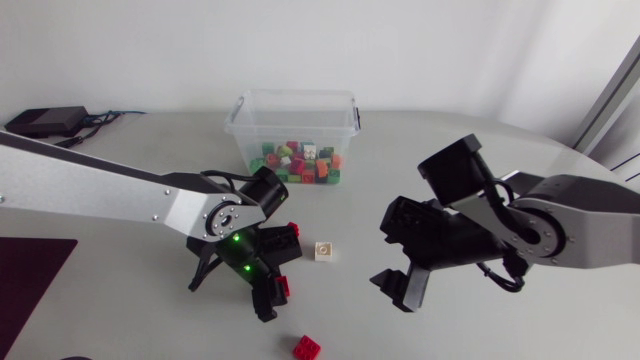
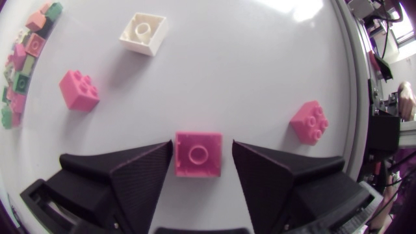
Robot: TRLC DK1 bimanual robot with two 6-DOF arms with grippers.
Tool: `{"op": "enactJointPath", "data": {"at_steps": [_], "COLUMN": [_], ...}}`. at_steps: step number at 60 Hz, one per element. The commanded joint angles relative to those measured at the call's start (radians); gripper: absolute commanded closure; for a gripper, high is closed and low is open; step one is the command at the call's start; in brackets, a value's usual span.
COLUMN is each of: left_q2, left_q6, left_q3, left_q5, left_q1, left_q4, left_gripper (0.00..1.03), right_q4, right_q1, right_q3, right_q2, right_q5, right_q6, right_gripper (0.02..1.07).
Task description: Place the duplo bricks in the container
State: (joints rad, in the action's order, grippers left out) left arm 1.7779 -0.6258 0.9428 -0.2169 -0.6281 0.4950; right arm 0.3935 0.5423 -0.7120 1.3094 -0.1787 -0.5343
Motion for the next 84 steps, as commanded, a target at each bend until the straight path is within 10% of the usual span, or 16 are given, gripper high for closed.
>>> {"op": "enactJointPath", "data": {"at_steps": [1, 23, 55, 84], "left_q2": [0.025, -0.029, -0.364, -0.353], "left_q6": [-0.034, -0.106, -0.218, -0.195], "left_q3": [0.016, -0.045, 0.034, 0.197], "left_q5": [-0.022, -0.044, -0.173, -0.245], "left_q1": [-0.01, -0.015, 0.252, 0.34], "left_q4": [-0.009, 0.03, 0.24, 0.251], "left_gripper": [0.47, 0.64, 0.64, 0.64], "right_q4": [-0.018, -0.031, -0.01, 0.111], "right_q1": [0.016, 0.07, 0.091, 0.035], "right_q3": [-0.03, -0.184, -0.434, -0.561], "right_q2": [0.051, 0.294, 0.611, 0.703], "right_q5": [-0.005, -0.067, -0.053, -0.061], "right_q6": [-0.044, -0.121, -0.224, -0.305], "right_gripper": [0.08, 0.16, 0.16, 0.16]}}
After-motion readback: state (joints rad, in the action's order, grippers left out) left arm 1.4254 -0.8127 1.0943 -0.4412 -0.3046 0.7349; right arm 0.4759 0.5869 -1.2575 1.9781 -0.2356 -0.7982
